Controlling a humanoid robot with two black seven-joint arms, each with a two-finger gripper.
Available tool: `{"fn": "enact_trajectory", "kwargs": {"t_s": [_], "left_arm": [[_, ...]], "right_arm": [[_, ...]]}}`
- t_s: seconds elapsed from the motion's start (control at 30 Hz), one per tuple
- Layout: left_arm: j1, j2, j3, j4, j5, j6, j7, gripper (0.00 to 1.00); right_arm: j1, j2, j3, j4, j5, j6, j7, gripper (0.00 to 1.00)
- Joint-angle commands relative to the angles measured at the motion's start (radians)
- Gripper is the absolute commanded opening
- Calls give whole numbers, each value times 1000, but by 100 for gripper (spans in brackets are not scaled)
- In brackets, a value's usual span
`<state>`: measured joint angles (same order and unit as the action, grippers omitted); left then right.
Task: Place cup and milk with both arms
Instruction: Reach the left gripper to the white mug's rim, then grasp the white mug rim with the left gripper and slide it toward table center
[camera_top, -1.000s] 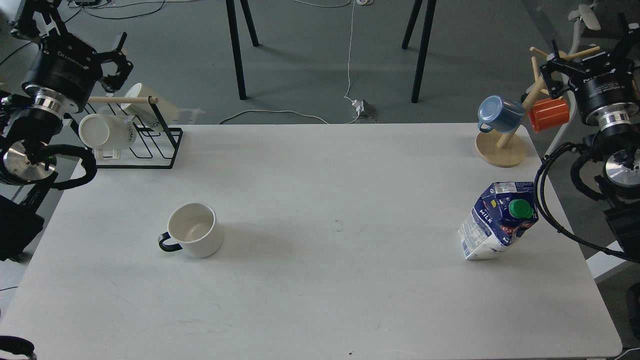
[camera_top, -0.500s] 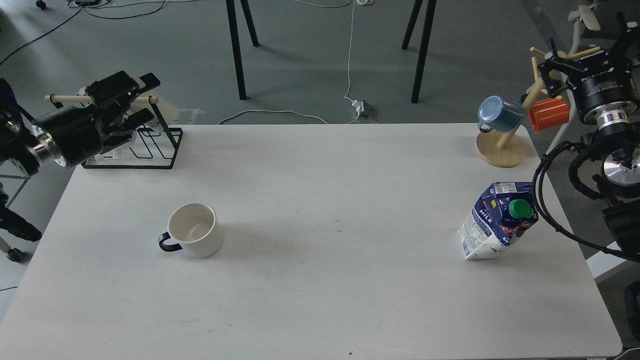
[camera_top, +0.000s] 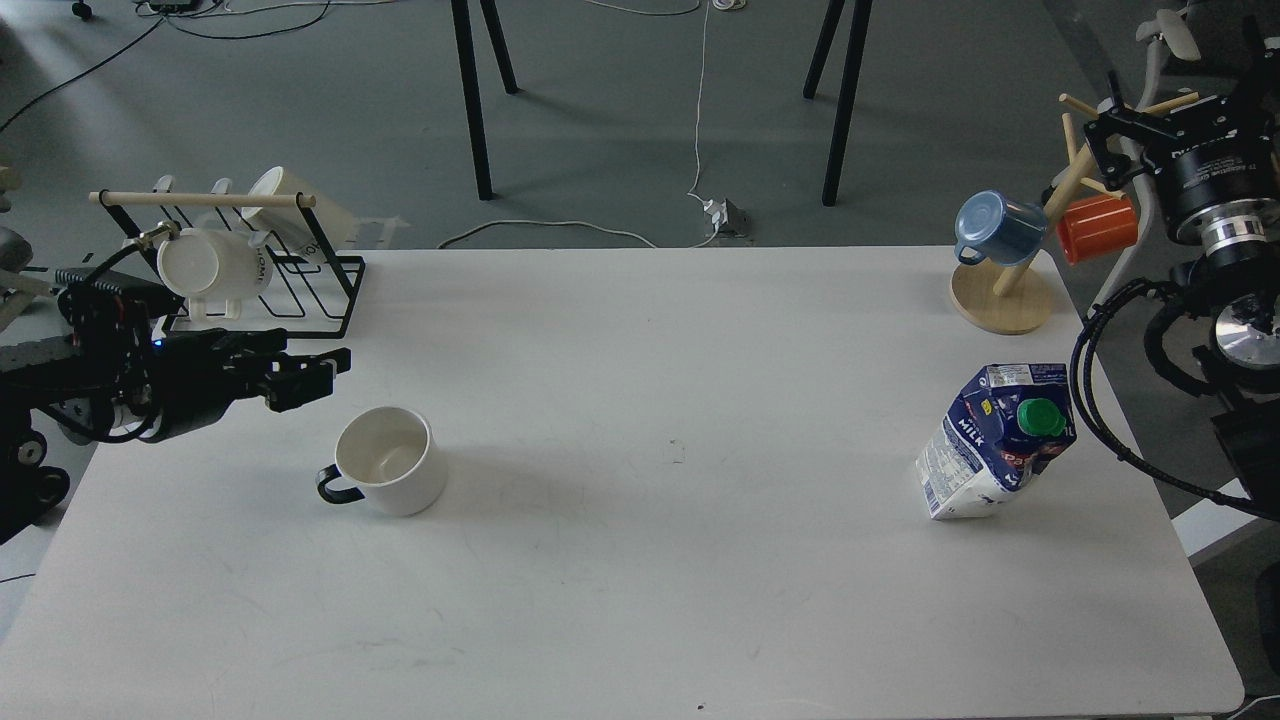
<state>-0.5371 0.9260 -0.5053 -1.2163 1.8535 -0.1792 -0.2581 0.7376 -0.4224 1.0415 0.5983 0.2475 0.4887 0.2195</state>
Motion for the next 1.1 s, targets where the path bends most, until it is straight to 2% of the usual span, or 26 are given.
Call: {"fn": "enact_trajectory", "kwargs": {"t_s": [0.0,0.1,0.37,0.7,0.77,0.83,0.9,1.07], "left_arm": [[0,-30,50,72,133,90,2,79],[-3,-93,64,133,206,138,0,77],[0,-124,100,138,214,145,-1,65],[2,-153,137,172,216,147,-3,62],[2,-165,139,178,216,147,-3,57],[2,-179,139,193,216,150,-3,57],[2,-190,139,199,216,150,-6,49],[2,-194,139,213,214,148,-53,14]], "right_arm": [[3,5,-5,0,-1,0,0,99],[5,5,-6,0,-1,0,0,99],[8,4,-6,0,-1,0,0,99],[9,5,-5,3,-1,0,0,99],[9,5,-5,5,-1,0,0,99],[9,7,-5,5,-1,0,0,99],[9,8,-5,5,-1,0,0,99],[9,8,-8,6,-2,0,-3,99]]}}
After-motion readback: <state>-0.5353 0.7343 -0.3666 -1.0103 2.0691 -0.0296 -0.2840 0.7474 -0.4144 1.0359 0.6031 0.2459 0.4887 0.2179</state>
